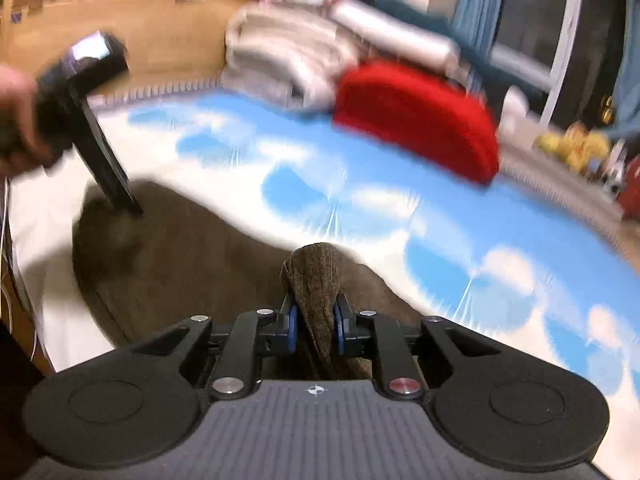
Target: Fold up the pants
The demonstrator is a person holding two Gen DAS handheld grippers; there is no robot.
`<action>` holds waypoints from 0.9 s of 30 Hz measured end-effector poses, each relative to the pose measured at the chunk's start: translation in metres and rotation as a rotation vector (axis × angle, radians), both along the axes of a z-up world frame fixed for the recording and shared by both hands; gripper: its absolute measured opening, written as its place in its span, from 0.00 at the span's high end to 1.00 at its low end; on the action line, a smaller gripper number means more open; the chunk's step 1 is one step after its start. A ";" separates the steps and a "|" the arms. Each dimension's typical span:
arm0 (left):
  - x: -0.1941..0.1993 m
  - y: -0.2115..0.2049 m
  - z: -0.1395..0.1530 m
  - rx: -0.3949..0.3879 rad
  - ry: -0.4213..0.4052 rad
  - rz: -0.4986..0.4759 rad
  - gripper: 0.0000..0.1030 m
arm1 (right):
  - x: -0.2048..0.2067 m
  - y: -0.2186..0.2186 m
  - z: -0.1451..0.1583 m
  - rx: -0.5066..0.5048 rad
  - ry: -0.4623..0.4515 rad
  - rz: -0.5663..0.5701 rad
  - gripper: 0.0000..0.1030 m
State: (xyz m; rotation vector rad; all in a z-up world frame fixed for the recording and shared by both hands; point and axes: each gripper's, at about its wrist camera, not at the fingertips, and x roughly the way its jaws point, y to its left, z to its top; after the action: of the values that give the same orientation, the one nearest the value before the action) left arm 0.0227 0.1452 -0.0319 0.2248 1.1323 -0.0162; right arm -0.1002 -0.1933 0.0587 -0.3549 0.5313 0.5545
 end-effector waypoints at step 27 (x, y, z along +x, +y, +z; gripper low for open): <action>0.059 -0.197 0.003 -0.360 -0.093 -0.328 0.72 | 0.025 -0.128 -0.081 -0.112 0.457 -0.444 0.57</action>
State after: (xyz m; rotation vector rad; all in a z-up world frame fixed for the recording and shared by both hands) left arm 0.0814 -0.0517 -0.0286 0.0864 0.9709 -0.4920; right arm -0.0755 -0.3211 -0.0221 -0.2031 1.0540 0.1694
